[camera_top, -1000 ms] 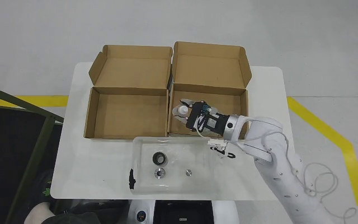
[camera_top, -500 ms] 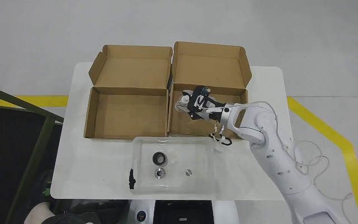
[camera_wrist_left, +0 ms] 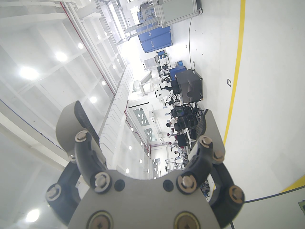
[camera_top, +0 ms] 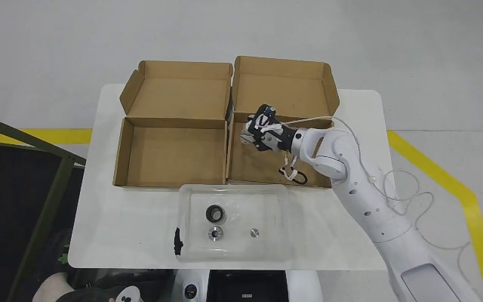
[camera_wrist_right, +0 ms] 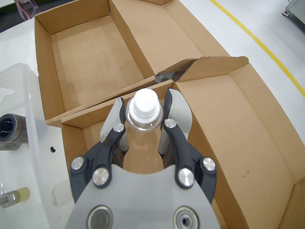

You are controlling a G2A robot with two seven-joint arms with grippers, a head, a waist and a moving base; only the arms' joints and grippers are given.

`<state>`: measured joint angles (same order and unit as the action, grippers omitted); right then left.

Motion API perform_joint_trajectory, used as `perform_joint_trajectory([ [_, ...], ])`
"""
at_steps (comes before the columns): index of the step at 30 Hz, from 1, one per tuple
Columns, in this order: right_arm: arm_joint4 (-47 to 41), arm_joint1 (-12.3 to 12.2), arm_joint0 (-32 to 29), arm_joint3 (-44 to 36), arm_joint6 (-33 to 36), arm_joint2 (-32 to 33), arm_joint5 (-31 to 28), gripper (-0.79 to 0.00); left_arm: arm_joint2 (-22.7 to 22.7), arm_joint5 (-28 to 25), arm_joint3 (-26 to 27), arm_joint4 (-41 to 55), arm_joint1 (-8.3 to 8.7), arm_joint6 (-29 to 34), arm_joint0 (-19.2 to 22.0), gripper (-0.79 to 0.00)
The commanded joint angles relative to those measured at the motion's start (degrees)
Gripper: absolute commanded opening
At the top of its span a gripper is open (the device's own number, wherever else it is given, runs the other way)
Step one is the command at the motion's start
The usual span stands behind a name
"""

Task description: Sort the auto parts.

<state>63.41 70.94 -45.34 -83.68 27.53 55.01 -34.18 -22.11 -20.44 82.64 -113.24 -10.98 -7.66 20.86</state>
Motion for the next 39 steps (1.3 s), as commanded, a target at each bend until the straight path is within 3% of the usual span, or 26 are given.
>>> perform_joint_trajectory([
  [1,-0.11,0.24,0.83,1.24,0.92,-0.65,0.5,-0.785,0.0,0.0,0.0,0.0,0.0,0.0,0.0,0.0],
  [11,0.27,1.29,3.68,4.73,4.48,-3.44,2.21,-0.763,0.0,0.0,0.0,0.0,0.0,0.0,0.0,0.0],
  [13,0.24,1.41,3.94,5.03,4.65,-3.64,2.29,-0.496,0.0,0.0,0.0,0.0,0.0,0.0,0.0,0.0],
  [14,0.25,1.45,4.03,5.12,4.72,-3.7,2.37,-0.413,0.0,0.0,0.0,0.0,0.0,0.0,0.0,0.0],
  [16,0.37,1.52,4.11,5.21,4.8,-3.77,2.58,-0.043,0.0,0.0,0.0,0.0,0.0,0.0,0.0,0.0],
  [17,0.67,1.53,4.13,5.17,4.86,-3.8,2.71,0.0,0.0,0.0,0.0,0.0,0.0,0.0,0.0,0.0],
  [28,-0.23,0.86,1.72,0.41,2.97,-0.86,1.61,0.0,0.0,0.0,0.0,0.0,0.0,0.0,0.0,0.0],
  [39,-2.9,-1.15,-6.02,-18.03,10.49,4.27,-0.17,0.0,0.0,0.0,0.0,0.0,0.0,0.0,0.0,0.0],
])
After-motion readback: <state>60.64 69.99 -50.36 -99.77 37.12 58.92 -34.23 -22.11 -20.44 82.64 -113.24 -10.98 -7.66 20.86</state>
